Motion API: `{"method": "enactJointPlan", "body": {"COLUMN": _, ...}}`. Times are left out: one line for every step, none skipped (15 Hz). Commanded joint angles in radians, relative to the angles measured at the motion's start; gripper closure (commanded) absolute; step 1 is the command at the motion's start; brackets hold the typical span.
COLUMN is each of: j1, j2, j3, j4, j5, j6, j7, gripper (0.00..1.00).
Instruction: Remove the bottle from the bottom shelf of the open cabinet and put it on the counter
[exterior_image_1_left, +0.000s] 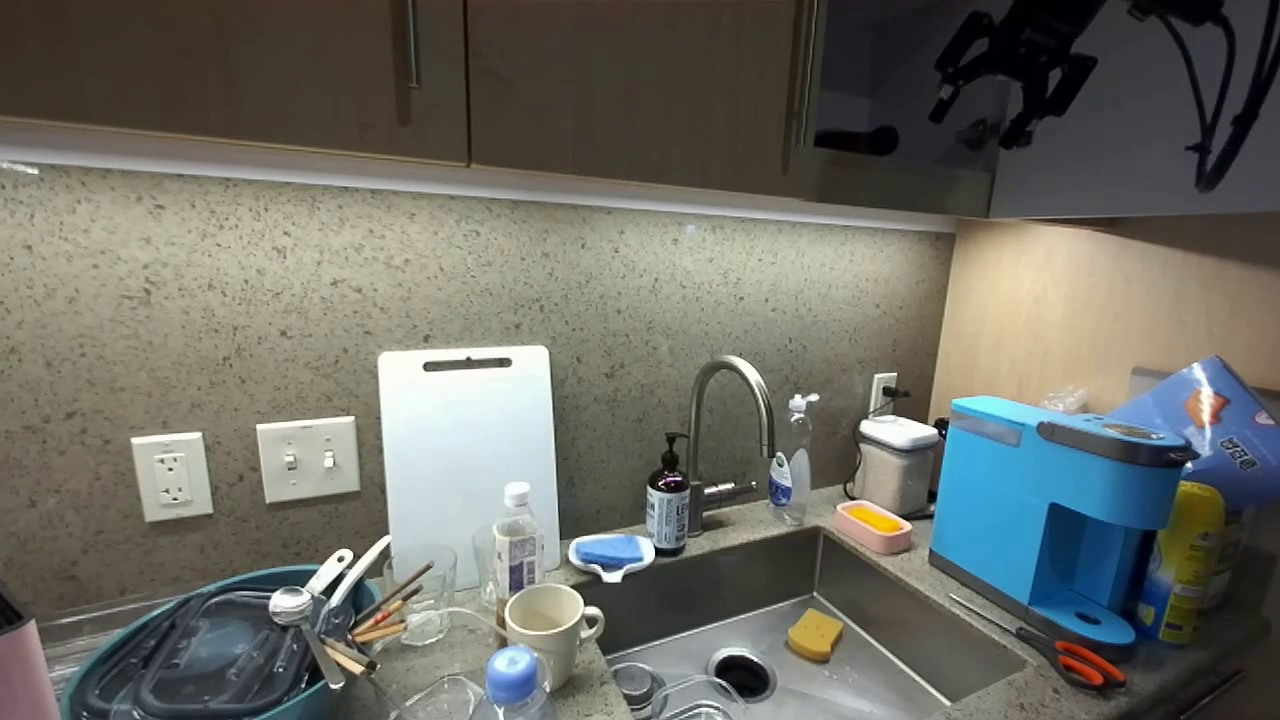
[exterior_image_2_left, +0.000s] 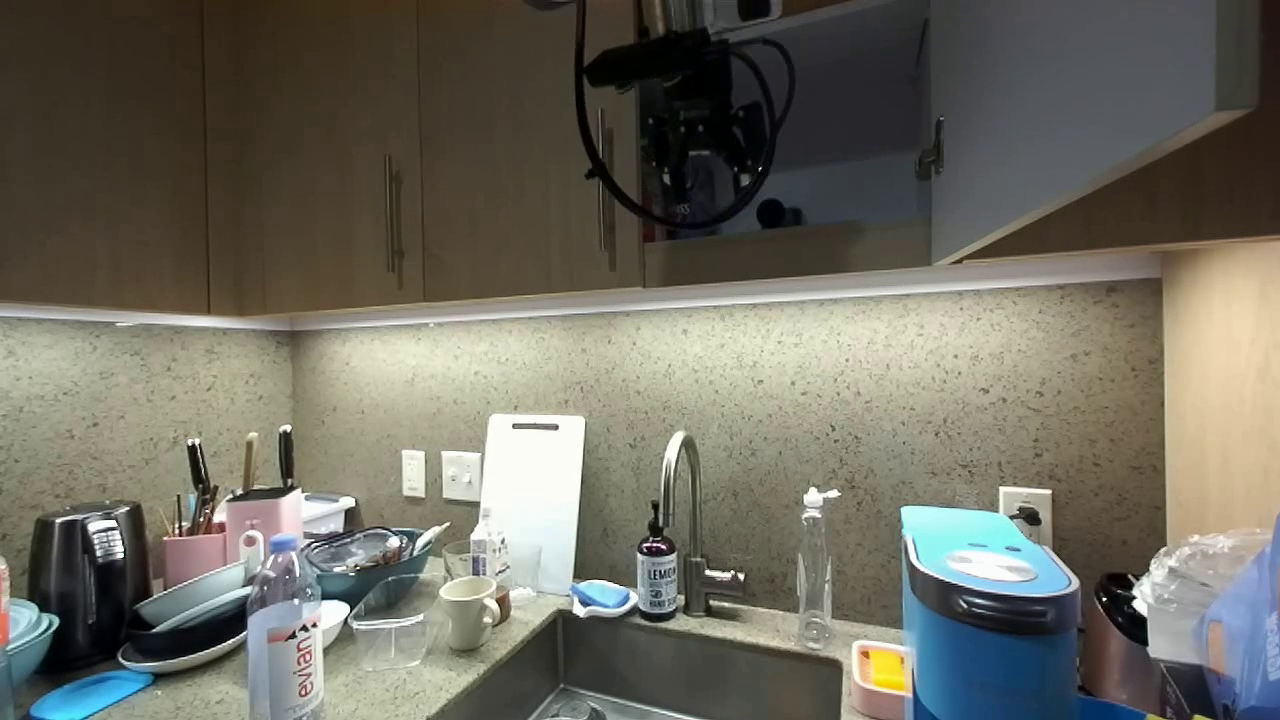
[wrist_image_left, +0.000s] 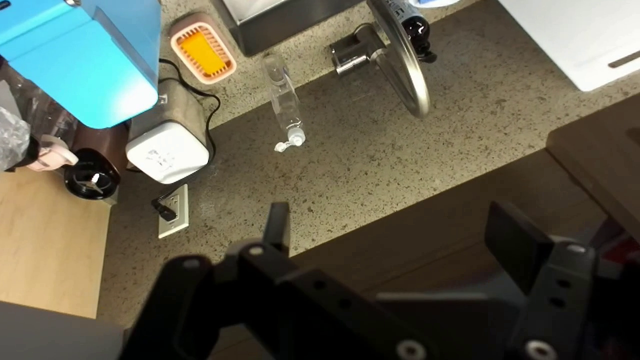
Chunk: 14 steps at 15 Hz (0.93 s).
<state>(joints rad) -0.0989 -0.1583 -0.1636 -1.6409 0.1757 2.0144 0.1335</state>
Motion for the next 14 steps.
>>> {"method": "enactJointPlan", "body": {"j1": -0.018, "j2": 0.160, "j3": 0.008, "j4": 0.210, "j5": 0.009, "j6": -0.008, "j7": 0.110, "gripper": 0.00}}
{"method": "enactJointPlan", "body": {"j1": -0.023, "j2": 0.194, "j3": 0.003, "j4": 0.257, "j5": 0.016, "j6": -0.012, "j7": 0.131, "gripper": 0.00}}
{"method": "enactJointPlan", "body": {"j1": -0.029, "j2": 0.213, "j3": -0.001, "j4": 0.309, "j5": 0.007, "j6": -0.034, "j7": 0.161, "gripper": 0.00}}
{"method": "enactJointPlan", "body": {"j1": -0.008, "j2": 0.149, "j3": 0.002, "j4": 0.189, "j5": 0.000, "j6": 0.001, "j7": 0.113, "gripper": 0.00}}
{"method": "enactJointPlan", "body": {"j1": -0.014, "j2": 0.176, "j3": -0.001, "j4": 0.233, "j5": 0.000, "j6": -0.002, "j7": 0.129, "gripper": 0.00}}
{"method": "enactJointPlan", "body": {"j1": -0.018, "j2": 0.194, "j3": -0.002, "j4": 0.263, "j5": 0.000, "j6": -0.005, "j7": 0.136, "gripper": 0.00}}
{"method": "enactJointPlan", "body": {"j1": -0.019, "j2": 0.203, "j3": -0.004, "j4": 0.279, "j5": 0.000, "j6": -0.006, "j7": 0.139, "gripper": 0.00}}
{"method": "enactJointPlan", "body": {"j1": -0.018, "j2": 0.207, "j3": -0.004, "j4": 0.285, "j5": 0.007, "j6": -0.013, "j7": 0.133, "gripper": 0.00}}
{"method": "enactJointPlan", "body": {"j1": -0.016, "j2": 0.220, "j3": -0.003, "j4": 0.297, "j5": 0.011, "j6": -0.013, "j7": 0.134, "gripper": 0.00}}
{"method": "enactJointPlan", "body": {"j1": -0.016, "j2": 0.230, "j3": -0.002, "j4": 0.308, "j5": 0.022, "j6": -0.026, "j7": 0.127, "gripper": 0.00}}
{"method": "enactJointPlan", "body": {"j1": -0.016, "j2": 0.253, "j3": -0.002, "j4": 0.332, "j5": 0.030, "j6": -0.034, "j7": 0.134, "gripper": 0.00}}
{"method": "enactJointPlan", "body": {"j1": -0.015, "j2": 0.268, "j3": -0.001, "j4": 0.345, "j5": 0.031, "j6": -0.040, "j7": 0.138, "gripper": 0.00}}
{"method": "enactJointPlan", "body": {"j1": -0.015, "j2": 0.293, "j3": 0.000, "j4": 0.370, "j5": 0.035, "j6": -0.037, "j7": 0.150, "gripper": 0.00}}
{"method": "enactJointPlan", "body": {"j1": -0.016, "j2": 0.308, "j3": 0.000, "j4": 0.385, "j5": 0.039, "j6": -0.035, "j7": 0.155, "gripper": 0.00}}
